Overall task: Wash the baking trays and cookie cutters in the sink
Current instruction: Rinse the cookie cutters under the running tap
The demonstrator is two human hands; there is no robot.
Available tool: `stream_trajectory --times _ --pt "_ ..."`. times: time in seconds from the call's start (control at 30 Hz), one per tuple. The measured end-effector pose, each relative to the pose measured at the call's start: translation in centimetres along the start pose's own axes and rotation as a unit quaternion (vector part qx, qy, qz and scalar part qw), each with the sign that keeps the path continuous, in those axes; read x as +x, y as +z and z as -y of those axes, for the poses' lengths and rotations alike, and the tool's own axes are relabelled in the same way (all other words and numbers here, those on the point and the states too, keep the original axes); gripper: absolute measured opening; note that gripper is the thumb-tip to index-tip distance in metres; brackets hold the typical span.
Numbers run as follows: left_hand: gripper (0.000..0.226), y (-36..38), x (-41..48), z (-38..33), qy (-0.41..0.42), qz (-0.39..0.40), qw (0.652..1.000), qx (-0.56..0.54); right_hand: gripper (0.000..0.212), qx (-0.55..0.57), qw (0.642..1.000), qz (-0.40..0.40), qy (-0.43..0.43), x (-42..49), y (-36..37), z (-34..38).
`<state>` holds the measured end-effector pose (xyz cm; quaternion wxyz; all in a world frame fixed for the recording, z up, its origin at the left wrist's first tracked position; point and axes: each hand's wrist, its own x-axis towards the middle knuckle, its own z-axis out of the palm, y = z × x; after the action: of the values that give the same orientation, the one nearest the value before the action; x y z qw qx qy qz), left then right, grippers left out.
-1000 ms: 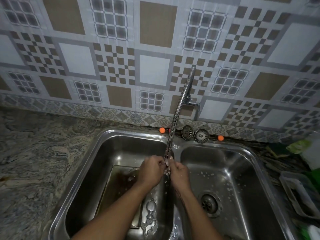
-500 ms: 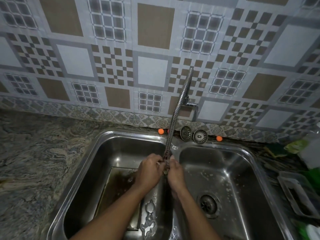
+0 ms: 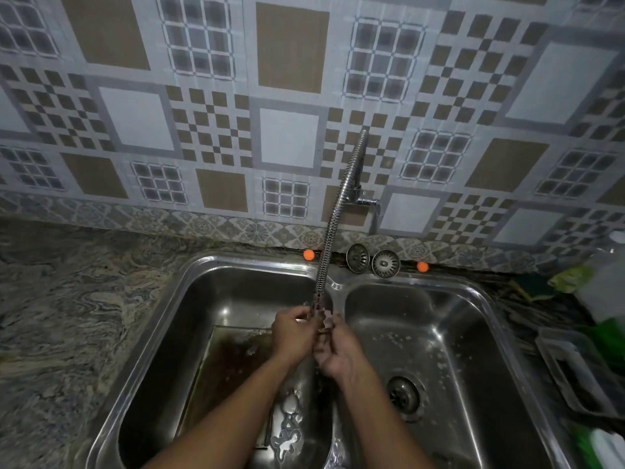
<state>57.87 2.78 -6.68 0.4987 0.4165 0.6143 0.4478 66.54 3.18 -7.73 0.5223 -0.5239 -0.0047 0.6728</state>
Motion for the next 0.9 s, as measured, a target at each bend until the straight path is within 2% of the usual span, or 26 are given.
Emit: stream_trajectory --times 0.07,0.17,0.23,0.3,0.37,0.43,0.5,0.6,0.7,0.8,0.9 --pt "0.022 1.3 -0.9 -0.5 -0.008 0.046 0.999 -0.02 0.045 0.027 1.0 0.011 -0.005 1.1 -1.8 1.0" --pt "0.021 4.5 -1.8 -0.8 0.005 0.098 0.995 -0.022 0.037 0.033 0.999 -0.013 -0.029 1.2 -4.8 3.7" --pt "0.014 7.2 -2.4 -1.1 0.009 0.108 0.994 -0.013 0.038 0.026 0.994 -0.045 -0.093 0.3 -6.8 6.0" --pt "0.014 9.9 -3.0 -1.0 0.007 0.113 0.994 -0.001 0.028 0.003 0.976 -0.084 -0.202 -0.8 -8.9 8.1" --pt "0.023 12.6 -3.6 -1.0 -0.017 0.132 0.991 -0.005 0.03 -0.046 0.953 -0.104 -0.282 -1.7 -11.5 9.8" --pt "0.036 15.0 -4.1 -0.9 -0.026 0.152 0.988 0.002 0.027 -0.138 0.929 -0.12 -0.321 -1.7 -14.6 10.7" --pt "0.039 17.2 -4.6 0.2 -0.032 0.169 0.984 0.037 0.023 -0.276 0.899 -0.125 -0.318 -1.1 -18.3 11.0" --pt "0.027 19.6 -5.4 2.5 -0.07 0.175 0.979 0.079 0.015 -0.444 0.849 -0.115 -0.263 -0.3 -23.1 10.8" --pt "0.007 21.3 -5.6 5.2 -0.084 0.216 0.965 0.121 0.024 -0.474 0.837 -0.148 -0.23 0.5 -26.6 10.0" --pt "0.013 21.3 -5.6 8.0 -0.065 0.231 0.956 0.167 0.035 -0.513 0.806 -0.192 -0.224 2.8 -29.6 8.1" --pt "0.015 20.3 -5.5 10.7 -0.099 0.23 0.942 0.223 0.015 -0.537 0.81 -0.171 -0.163 5.2 -30.5 5.3"
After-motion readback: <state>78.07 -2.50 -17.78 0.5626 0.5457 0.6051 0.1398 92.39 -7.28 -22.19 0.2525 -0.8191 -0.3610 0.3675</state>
